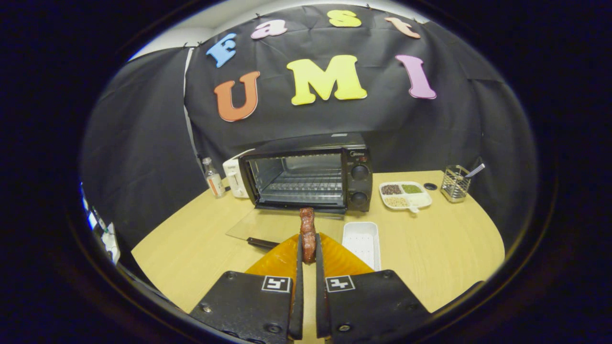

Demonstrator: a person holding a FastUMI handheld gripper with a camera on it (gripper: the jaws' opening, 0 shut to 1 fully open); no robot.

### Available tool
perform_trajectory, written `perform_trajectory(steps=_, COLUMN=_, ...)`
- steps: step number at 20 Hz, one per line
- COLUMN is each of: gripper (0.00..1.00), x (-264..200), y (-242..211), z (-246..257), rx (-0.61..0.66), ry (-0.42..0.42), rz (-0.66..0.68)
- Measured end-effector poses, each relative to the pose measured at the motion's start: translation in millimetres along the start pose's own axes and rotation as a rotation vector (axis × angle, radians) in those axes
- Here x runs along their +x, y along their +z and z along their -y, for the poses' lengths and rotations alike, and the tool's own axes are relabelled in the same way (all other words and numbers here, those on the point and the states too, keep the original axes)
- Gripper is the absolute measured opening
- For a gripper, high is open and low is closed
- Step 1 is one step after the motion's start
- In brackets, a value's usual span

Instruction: Open the toaster oven, put the food inside, and close the toaster oven door.

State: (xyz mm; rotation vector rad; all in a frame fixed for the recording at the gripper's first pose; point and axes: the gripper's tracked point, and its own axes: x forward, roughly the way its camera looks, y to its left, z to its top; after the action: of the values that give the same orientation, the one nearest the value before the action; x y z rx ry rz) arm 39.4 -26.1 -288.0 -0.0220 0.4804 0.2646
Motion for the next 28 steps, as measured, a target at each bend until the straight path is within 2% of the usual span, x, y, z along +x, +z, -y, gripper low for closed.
perform_trajectory(steps=7, gripper=0.14, x=60, y=14, z=-27, rx=0.086, ry=0.005, rz=0.072)
perform_trajectory(steps=11, gripper=0.14, x=103, y=31, z=-27, rx=0.095, ry=-0.019, rz=0.139)
perform_trajectory(steps=14, gripper=0.14, x=136, y=42, z=-29, rx=0.132, ry=-0.004, rz=0.177)
perform_trajectory(steps=17, gripper=0.14, x=160, y=56, z=-31, rx=0.228, ry=0.038, rz=0.2)
perform_trajectory(steps=21, gripper=0.14, x=190, y=73, z=-42, rx=0.418, ry=0.148, rz=0.195)
perform_trajectory(steps=28, gripper=0.14, x=240, y=97, z=-22, rx=0.63, ry=0.137, rz=0.251)
